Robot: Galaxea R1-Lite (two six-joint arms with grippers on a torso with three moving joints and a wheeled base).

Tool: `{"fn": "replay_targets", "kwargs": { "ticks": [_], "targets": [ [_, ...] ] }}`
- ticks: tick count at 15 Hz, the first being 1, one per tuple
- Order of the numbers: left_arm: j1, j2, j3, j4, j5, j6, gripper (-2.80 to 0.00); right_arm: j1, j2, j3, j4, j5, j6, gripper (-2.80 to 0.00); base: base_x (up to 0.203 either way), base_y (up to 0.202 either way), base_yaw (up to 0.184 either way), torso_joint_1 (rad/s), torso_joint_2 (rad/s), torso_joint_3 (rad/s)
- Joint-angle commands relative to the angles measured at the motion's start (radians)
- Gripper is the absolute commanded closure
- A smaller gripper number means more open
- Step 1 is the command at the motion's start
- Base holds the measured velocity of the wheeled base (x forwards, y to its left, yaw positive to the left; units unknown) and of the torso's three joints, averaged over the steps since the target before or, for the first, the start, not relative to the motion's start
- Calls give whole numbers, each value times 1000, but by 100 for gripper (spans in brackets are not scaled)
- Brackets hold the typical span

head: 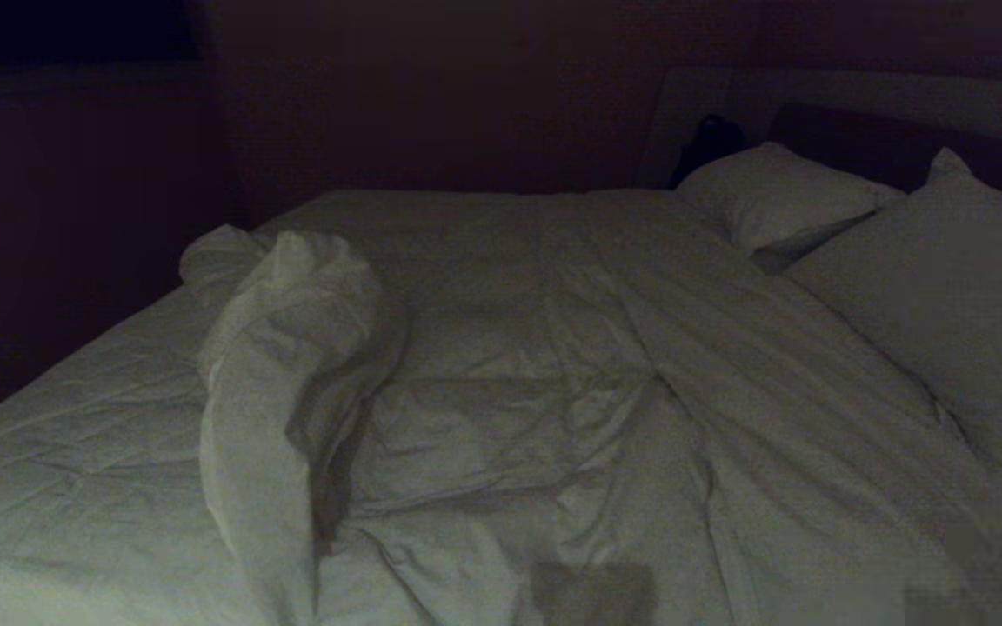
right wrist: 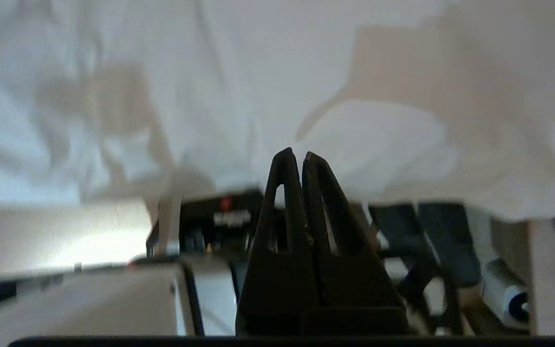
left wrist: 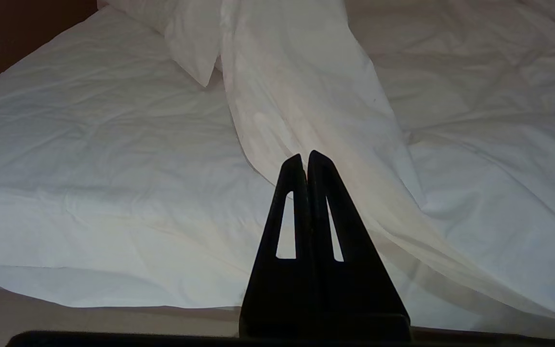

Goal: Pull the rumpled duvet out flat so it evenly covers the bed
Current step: Flatten the corners of the folded blanket

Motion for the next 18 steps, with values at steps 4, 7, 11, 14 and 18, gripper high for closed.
{"fn": "replay_targets", "kwargs": {
  "ticks": [4, 7, 11, 14, 18],
  "targets": [
    [0, 0, 0, 1, 0, 0, 0, 28, -216, 89, 50, 15, -8, 0, 0, 0, 0, 0, 0, 0],
    [0, 0, 0, 1, 0, 0, 0, 33, -319, 106, 50, 52, -29, 0, 0, 0, 0, 0, 0, 0],
    [0, 0, 0, 1, 0, 0, 0, 33, -440, 130, 49, 141, -32, 0, 0, 0, 0, 0, 0, 0],
    [0, 0, 0, 1, 0, 0, 0, 33, -503, 141, 48, 209, -44, 0, 0, 0, 0, 0, 0, 0],
    [0, 0, 0, 1, 0, 0, 0, 33, -522, 173, 48, 210, -49, 0, 0, 0, 0, 0, 0, 0]
  ]
}}
